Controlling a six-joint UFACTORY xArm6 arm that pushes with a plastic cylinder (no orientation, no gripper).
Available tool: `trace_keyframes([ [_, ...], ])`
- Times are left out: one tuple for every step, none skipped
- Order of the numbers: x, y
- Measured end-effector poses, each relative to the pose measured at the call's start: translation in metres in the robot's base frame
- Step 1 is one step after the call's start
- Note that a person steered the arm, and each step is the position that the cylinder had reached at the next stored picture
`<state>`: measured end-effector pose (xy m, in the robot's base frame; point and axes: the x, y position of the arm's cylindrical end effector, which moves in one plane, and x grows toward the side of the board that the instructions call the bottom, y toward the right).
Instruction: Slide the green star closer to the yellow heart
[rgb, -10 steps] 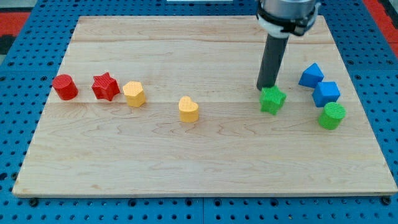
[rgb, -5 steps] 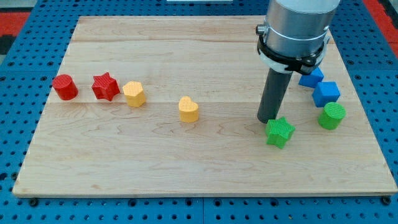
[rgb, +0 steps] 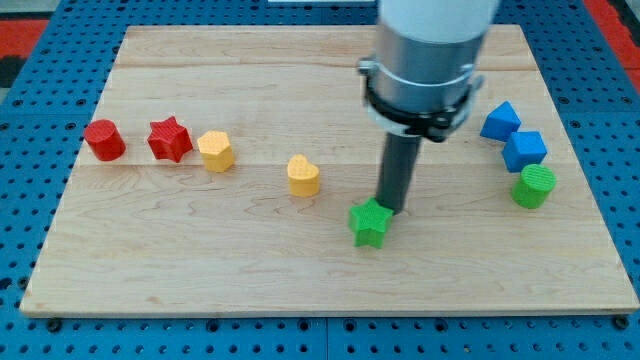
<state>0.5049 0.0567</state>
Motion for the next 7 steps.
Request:
trace_keyframes([
  [0.010,0.043],
  [0.017,0.100],
  [0.027,0.040],
  [0.059,0.022],
  [0.054,0.016],
  [0.028,-0.004],
  [0.019,-0.019],
])
